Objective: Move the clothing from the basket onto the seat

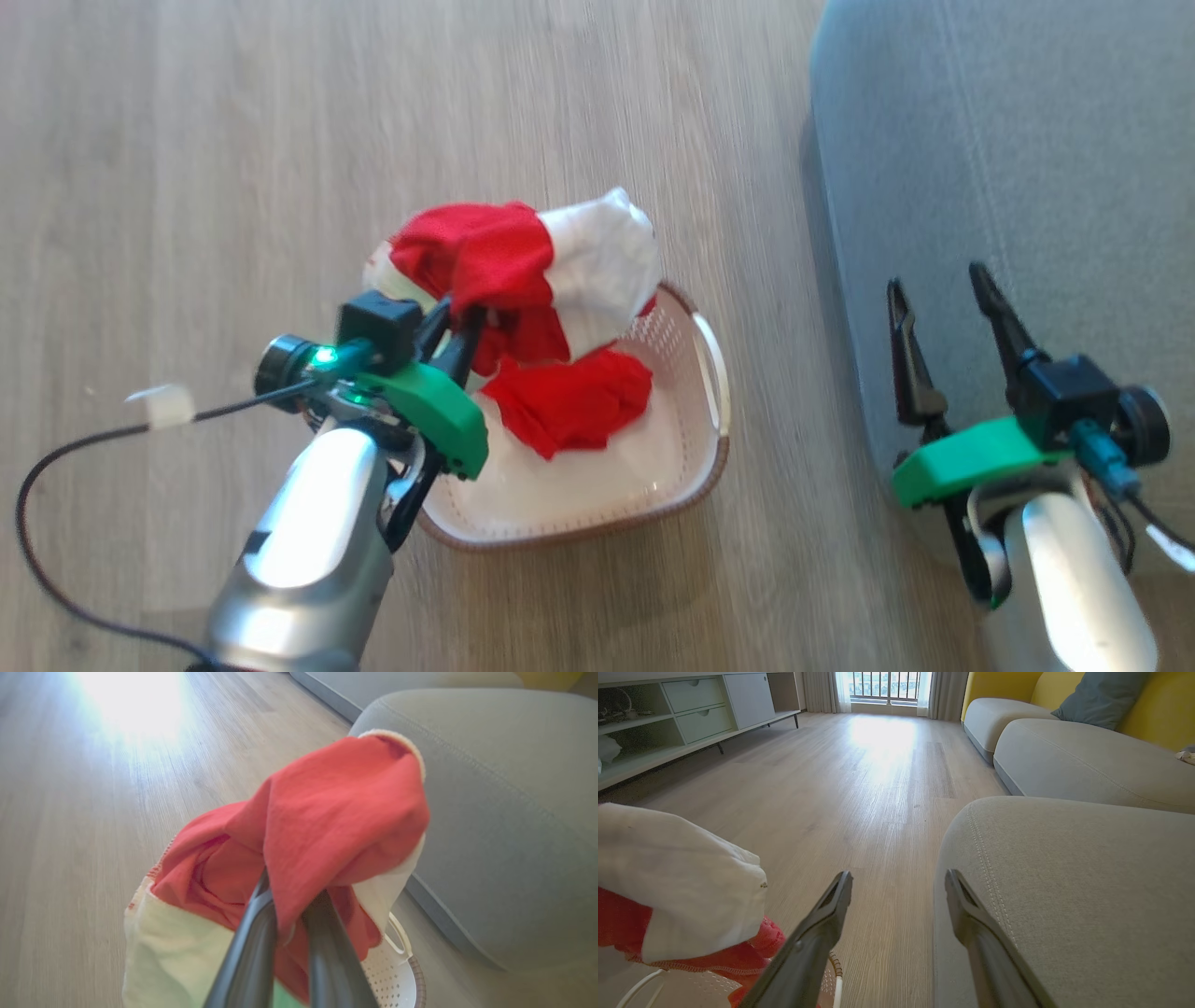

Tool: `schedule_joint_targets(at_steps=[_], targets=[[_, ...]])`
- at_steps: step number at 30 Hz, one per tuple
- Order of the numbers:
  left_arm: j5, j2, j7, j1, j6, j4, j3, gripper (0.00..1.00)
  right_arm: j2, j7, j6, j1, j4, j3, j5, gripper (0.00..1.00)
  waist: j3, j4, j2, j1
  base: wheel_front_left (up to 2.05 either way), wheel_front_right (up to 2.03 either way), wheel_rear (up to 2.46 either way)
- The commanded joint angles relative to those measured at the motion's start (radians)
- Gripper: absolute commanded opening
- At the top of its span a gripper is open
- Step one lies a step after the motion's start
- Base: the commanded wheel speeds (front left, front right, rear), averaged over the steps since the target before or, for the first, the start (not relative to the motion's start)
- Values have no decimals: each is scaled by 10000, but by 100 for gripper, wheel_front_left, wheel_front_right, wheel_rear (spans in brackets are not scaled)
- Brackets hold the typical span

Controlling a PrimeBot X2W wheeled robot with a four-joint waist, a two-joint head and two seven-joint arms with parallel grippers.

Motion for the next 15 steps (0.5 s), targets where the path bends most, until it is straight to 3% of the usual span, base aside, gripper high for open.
schedule_joint_targets(at_steps=[1,15], targets=[[-149,53,-125,89,-65,-798,685,0,-79,6,25,179,-187,293,37,100,-764,239,-1,1,0,0,0],[-770,7,-126,1247,-130,-4079,2294,0,-79,6,25,1048,-34,517,234,100,-2357,331,-1,1,0,0,0]])
